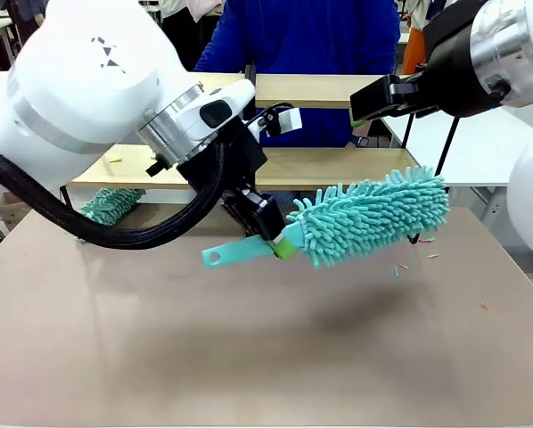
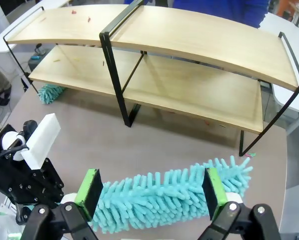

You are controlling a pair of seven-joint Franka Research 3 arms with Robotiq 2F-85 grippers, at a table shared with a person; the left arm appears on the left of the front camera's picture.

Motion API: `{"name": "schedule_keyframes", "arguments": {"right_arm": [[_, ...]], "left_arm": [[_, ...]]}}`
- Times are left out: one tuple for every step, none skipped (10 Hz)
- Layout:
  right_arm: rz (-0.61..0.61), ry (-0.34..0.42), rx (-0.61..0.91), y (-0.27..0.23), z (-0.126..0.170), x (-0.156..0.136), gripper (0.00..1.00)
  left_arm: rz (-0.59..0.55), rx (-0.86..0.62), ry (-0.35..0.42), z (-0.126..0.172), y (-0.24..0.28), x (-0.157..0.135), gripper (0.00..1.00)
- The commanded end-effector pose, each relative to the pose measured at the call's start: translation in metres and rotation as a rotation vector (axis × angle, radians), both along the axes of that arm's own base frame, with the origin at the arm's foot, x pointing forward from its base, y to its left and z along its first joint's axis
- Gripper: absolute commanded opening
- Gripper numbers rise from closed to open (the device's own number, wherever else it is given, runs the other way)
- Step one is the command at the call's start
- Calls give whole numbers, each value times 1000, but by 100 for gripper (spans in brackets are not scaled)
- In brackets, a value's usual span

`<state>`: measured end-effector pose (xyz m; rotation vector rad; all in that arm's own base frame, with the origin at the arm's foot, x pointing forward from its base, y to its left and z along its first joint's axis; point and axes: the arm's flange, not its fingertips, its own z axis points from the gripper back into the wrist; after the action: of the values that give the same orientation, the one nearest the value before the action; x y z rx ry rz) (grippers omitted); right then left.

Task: Clean the shelves.
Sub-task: Clean a randomly selected level of the Shelf with the Duster.

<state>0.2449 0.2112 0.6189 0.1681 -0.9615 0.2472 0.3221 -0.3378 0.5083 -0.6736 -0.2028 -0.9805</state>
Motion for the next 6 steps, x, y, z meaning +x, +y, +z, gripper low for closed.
{"name": "schedule_keyframes", "arguments": {"right_arm": [[2, 1, 6, 0, 0, 1, 100], [2, 1, 6, 0, 0, 1, 100], [2, 1, 6, 0, 0, 1, 100], [2, 1, 6, 0, 0, 1, 100], [2, 1, 6, 0, 0, 1, 100], [2, 1, 6, 0, 0, 1, 100]], "left_arm": [[49, -13, -15, -6, 1, -2, 13], [0, 0, 0, 0, 0, 0, 13], [0, 0, 0, 0, 0, 0, 13], [0, 0, 0, 0, 0, 0, 13], [11, 4, -2, -5, 1, 0, 13], [6, 0, 10, -2, 12, 5, 13]]}}
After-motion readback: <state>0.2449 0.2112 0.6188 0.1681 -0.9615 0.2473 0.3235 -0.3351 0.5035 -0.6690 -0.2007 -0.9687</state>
